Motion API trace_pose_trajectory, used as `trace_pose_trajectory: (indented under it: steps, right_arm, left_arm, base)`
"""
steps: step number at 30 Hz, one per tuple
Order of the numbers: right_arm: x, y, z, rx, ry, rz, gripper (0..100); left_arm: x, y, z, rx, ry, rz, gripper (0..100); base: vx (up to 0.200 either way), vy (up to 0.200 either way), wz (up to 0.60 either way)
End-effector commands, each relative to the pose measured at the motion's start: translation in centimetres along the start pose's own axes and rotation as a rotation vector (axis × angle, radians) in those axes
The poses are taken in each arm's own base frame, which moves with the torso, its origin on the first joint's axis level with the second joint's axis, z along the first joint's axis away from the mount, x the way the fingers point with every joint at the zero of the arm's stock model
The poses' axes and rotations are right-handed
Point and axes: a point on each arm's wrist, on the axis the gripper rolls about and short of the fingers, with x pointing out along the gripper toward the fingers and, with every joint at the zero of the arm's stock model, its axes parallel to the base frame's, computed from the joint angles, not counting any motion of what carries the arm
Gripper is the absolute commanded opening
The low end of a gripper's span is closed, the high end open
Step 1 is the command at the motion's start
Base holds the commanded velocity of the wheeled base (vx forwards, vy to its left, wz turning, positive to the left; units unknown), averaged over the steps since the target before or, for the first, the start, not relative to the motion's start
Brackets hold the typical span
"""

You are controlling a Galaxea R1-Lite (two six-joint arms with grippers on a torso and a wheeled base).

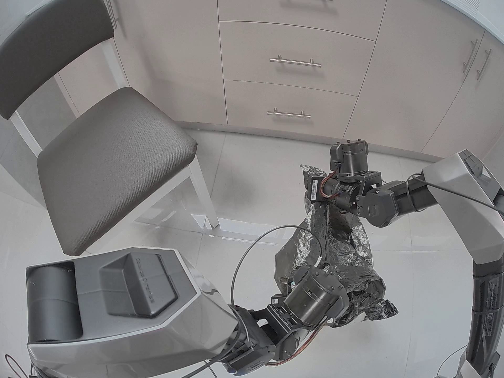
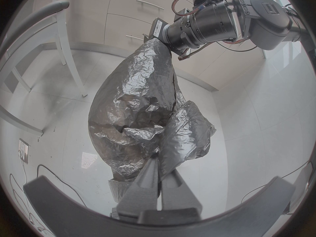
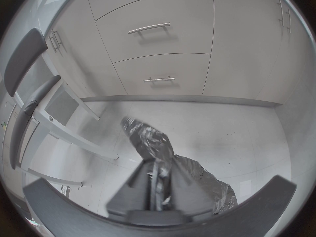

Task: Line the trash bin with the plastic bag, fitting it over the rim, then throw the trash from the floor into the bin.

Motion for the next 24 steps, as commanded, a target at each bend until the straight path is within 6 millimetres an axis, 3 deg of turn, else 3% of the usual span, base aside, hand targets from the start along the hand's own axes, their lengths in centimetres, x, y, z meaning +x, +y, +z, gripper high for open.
trace_pose_trajectory:
  steps: [1, 5, 13, 19, 24]
  right_arm:
    - [0.0, -0.1, -0.1, -0.001, 0.003, -0.002, 0]
    - [-0.3, -0.3, -0.3, -0.004, 0.018, -0.008, 0]
    - [-3.8, -2.1, -0.2, -0.023, 0.19, 0.045, 0]
    - [-4.7, -3.1, -3.9, -0.009, 0.315, 0.021, 0]
    - [-4.1, -3.7, -7.2, 0.052, 0.332, 0.033, 0]
  left_arm:
    - [0.0, 0.0, 0.0, 0.0, 0.0, 0.0, 0]
    - [0.0, 0.0, 0.0, -0.002, 0.0, 0.0, 0]
    - [0.0, 0.0, 0.0, -0.007, -0.002, 0.001, 0]
    - [0.0, 0.0, 0.0, -0.007, -0.002, 0.001, 0]
    - [0.0, 0.0, 0.0, -0.007, -0.002, 0.001, 0]
  base:
    - [0.0, 0.0, 0.0]
    - [0.0, 0.0, 0.0]
    - [0.0, 0.0, 0.0]
    - [0.0, 0.0, 0.0]
    - [0.0, 0.0, 0.0]
